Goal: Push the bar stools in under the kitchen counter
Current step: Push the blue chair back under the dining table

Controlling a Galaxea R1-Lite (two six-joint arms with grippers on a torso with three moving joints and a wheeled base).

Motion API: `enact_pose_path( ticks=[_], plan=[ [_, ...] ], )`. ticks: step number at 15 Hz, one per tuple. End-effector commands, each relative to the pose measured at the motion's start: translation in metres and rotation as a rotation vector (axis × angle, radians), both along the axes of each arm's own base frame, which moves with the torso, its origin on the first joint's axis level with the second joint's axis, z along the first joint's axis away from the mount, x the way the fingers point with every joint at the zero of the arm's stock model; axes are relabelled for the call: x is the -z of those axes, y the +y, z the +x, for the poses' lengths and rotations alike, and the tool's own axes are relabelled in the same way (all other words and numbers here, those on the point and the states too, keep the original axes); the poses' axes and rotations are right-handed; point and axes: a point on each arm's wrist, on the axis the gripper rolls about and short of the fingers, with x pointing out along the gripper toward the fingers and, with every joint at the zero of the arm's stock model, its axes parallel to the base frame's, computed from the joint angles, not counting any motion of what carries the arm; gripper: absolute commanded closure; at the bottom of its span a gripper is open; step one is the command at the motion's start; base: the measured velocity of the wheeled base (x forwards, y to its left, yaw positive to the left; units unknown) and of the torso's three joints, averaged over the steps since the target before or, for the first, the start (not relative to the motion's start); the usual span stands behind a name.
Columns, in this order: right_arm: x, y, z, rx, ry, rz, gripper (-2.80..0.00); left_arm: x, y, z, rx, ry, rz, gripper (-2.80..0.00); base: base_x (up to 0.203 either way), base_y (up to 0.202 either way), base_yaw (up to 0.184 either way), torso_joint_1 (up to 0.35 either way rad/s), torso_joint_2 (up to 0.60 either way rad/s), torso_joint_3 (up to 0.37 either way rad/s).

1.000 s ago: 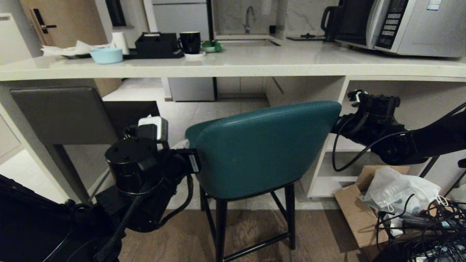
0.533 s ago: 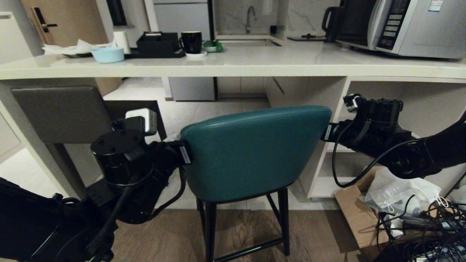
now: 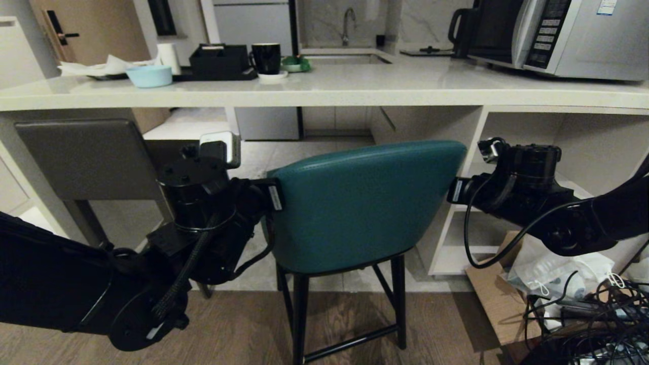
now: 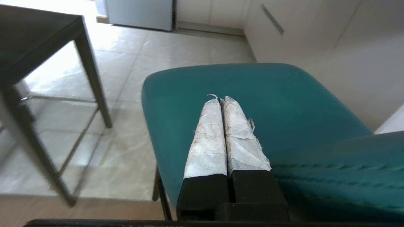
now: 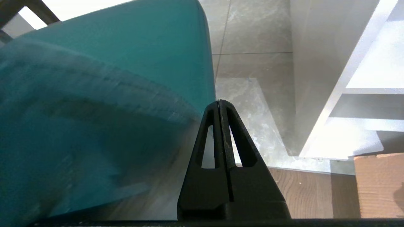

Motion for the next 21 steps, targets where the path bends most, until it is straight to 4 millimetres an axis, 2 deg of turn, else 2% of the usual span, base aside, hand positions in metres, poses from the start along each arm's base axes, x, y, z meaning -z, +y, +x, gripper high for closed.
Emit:
enact_pose_path(
  ticks=[1, 4, 7, 11, 14, 19, 21],
  plan=[
    [0.003, 0.000, 0.001, -0.001, 0.004, 0.000, 0.00, 0.002, -0.003, 0.000, -0.001, 0.002, -0.003, 0.00, 0.000, 0.000, 0.000, 0.000, 0.00, 0.000],
    [0.006, 0.001, 0.003, -0.002, 0.011, -0.002, 0.00, 0.006, 0.000, 0.004, -0.009, 0.011, 0.003, 0.00, 0.000, 0.000, 0.000, 0.000, 0.00, 0.000],
    [0.007, 0.000, 0.003, -0.002, 0.014, -0.003, 0.00, 0.001, 0.004, 0.027, -0.061, -0.016, -0.001, 0.00, 0.000, 0.000, 0.000, 0.000, 0.00, 0.000],
    [0.005, 0.002, -0.001, -0.009, 0.011, -0.003, 0.00, 0.015, 0.023, 0.030, -0.104, 0.026, 0.035, 0.00, 0.000, 0.000, 0.000, 0.000, 0.00, 0.000],
    [0.010, 0.004, -0.004, -0.012, -0.024, 0.000, 0.00, 0.018, 0.025, 0.030, -0.110, 0.037, 0.042, 0.00, 0.000, 0.000, 0.000, 0.000, 0.00, 0.000],
    [0.005, 0.013, -0.036, -0.059, -0.031, -0.011, 0.00, 0.039, 0.062, 0.041, -0.155, 0.087, 0.067, 0.00, 0.000, 0.000, 0.000, 0.000, 0.00, 0.000],
    [0.005, 0.019, -0.049, -0.109, -0.028, -0.006, 0.00, 0.048, 0.073, 0.051, -0.189, 0.087, 0.070, 0.00, 0.000, 0.000, 0.000, 0.000, 0.00, 0.000]
  ],
)
